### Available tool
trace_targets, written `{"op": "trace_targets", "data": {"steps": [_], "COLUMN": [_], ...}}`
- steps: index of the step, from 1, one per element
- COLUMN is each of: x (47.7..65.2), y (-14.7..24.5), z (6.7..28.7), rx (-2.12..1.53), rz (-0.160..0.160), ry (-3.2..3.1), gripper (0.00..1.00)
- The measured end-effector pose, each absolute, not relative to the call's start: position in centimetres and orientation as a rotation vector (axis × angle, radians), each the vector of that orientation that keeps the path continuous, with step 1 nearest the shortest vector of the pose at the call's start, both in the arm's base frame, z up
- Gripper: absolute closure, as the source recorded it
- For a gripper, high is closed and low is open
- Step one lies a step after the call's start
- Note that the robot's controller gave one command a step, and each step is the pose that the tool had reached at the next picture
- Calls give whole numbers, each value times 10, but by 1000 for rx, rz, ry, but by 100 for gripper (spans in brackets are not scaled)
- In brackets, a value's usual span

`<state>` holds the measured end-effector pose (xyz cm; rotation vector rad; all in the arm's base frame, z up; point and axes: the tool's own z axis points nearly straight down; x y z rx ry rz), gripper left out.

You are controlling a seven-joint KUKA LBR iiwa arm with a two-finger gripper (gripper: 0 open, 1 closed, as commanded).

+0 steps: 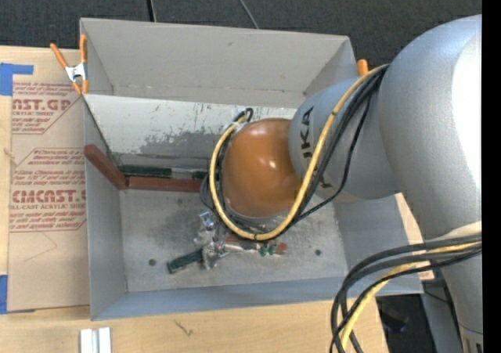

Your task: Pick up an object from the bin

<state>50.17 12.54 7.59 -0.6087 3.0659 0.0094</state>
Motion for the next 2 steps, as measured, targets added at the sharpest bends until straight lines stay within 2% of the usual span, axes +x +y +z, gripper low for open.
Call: {"op": "trace_targets", "data": {"steps": [1, 2], "x": [502, 492], "y": [125, 126], "z": [76, 216], "rx": [-609, -723], "rz": [10, 2], "ry": [3066, 3054], "gripper": [100, 100]}}
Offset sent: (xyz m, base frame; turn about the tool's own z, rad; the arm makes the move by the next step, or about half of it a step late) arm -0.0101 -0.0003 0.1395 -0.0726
